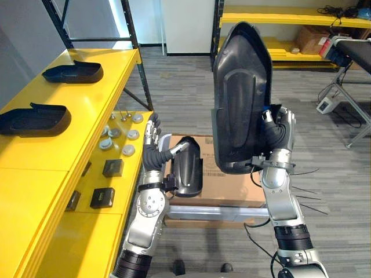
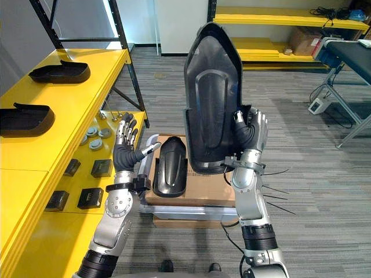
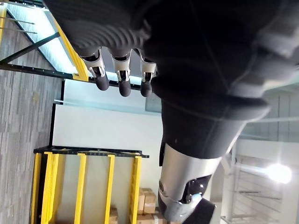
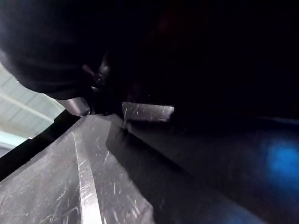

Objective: Walk over and take plastic housings, then place them on the shelf

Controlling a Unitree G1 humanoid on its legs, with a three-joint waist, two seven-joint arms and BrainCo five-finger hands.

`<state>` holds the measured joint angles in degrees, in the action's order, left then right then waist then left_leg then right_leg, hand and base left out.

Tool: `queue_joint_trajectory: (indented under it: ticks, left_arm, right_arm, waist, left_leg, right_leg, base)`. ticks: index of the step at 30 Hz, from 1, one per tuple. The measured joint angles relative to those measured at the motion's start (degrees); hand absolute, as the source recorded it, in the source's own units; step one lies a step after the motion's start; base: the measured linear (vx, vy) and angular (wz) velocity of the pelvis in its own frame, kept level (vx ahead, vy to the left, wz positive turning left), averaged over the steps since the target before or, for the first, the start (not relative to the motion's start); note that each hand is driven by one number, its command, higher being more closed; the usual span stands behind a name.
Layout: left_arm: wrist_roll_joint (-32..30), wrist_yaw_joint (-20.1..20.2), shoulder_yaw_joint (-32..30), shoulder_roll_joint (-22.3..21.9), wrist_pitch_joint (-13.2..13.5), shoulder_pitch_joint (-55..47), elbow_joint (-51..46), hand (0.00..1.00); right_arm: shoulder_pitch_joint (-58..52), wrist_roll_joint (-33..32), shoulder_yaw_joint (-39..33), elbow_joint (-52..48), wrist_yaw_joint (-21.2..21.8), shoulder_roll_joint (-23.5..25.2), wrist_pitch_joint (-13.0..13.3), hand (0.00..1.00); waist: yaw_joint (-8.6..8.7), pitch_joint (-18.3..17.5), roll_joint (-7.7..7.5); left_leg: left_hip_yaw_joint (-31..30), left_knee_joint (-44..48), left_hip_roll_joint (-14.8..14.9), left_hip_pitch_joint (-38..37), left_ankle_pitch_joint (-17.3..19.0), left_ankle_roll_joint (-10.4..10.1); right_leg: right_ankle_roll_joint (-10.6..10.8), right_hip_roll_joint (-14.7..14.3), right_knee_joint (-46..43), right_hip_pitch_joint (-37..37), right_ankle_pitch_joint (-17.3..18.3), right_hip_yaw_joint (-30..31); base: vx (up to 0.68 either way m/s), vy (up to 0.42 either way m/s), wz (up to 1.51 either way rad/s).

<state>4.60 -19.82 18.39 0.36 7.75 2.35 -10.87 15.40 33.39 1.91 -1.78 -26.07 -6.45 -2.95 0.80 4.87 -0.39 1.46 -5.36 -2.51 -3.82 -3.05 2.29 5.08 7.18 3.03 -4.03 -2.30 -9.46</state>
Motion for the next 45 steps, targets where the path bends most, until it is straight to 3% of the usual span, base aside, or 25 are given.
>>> queue_joint_trajectory:
  ticks: [8,17,18,22,23,35,38,45]
  left_arm:
    - [1.02,0.81,5.83,-0.29,-0.04,1.8,0.09,0.0]
    - [-0.82,-0.38,6.3,-0.31,-1.15,3.02,3.56,0.0]
    - [-1.09,-0.44,6.29,-0.29,-1.29,3.38,4.37,1.0]
    - [-2.03,-1.34,6.22,-0.18,-2.25,3.53,5.12,1.0]
    - [-2.05,-1.67,6.17,-0.17,-2.3,3.55,5.69,1.0]
    - [-3.07,-3.03,3.09,1.1,-4.18,3.51,9.43,1.0]
    - [-3.51,-2.91,2.91,1.12,-4.19,3.26,9.43,1.0]
    - [-6.38,-1.21,-0.07,1.09,-3.84,3.32,9.07,1.0]
  right_arm:
    - [1.05,0.49,5.32,0.85,-0.02,3.4,-0.01,1.0]
    - [2.27,0.43,8.2,2.32,-0.08,4.86,0.01,1.0]
    - [2.26,0.39,8.21,2.73,-0.1,4.86,0.01,1.0]
    - [2.25,0.32,8.5,2.78,-0.05,4.78,0.02,1.0]
    - [2.23,0.23,8.78,2.77,-0.06,4.7,0.02,0.0]
    - [0.19,-7.32,13.77,0.29,1.93,4.15,3.39,0.0]
    - [0.2,-13.08,13.54,0.21,3.7,3.85,4.66,0.0]
    - [0.21,-27.34,12.41,-6.31,12.34,-1.82,6.85,0.0]
  waist:
    - [0.05,-1.46,-0.01]
    - [-0.09,-1.65,-0.25]
    - [-0.1,-1.68,-0.29]
    - [-0.02,-1.69,-0.31]
    - [0.04,-1.7,-0.31]
    - [0.02,-2.42,-1.21]
    - [-0.05,-2.5,-1.34]
    - [-0.09,-2.51,-1.32]
  left_leg:
    - [0.01,-0.01,0.02,0.12,-0.01,0.0]
    - [0.09,-0.03,0.02,0.13,-0.13,0.01]
    - [0.09,-0.03,0.03,0.13,-0.13,0.01]
    - [0.17,-0.03,0.04,0.15,-0.13,0.01]
    - [0.22,-0.03,0.05,0.14,-0.13,0.01]
    - [0.37,-0.02,0.18,0.12,-0.11,-0.01]
    - [0.41,-0.02,0.18,0.07,-0.11,-0.02]
    - [1.46,-0.02,0.29,-0.27,-0.08,-0.04]
  right_leg:
    - [0.0,-0.02,0.04,0.1,0.01,0.04]
    - [0.0,0.0,0.0,0.17,0.0,0.18]
    - [0.0,-0.01,0.0,0.18,0.0,0.26]
    - [0.0,-0.02,0.02,0.22,0.0,0.37]
    - [0.0,-0.03,0.02,0.23,0.0,0.43]
    - [-0.01,-0.14,0.02,0.26,-0.01,0.57]
    - [-0.01,-0.14,0.0,0.23,-0.01,0.59]
    - [-0.02,-0.22,-0.15,0.12,-0.03,1.56]
  base:
    - [0.0,0.0,0.0]
    - [0.0,0.0,0.0]
    - [0.0,0.0,0.0]
    - [0.0,0.0,0.0]
    - [0.0,0.0,0.0]
    - [0.0,0.0,0.0]
    - [0.0,0.0,0.0]
    - [0.0,-0.003,-0.06]
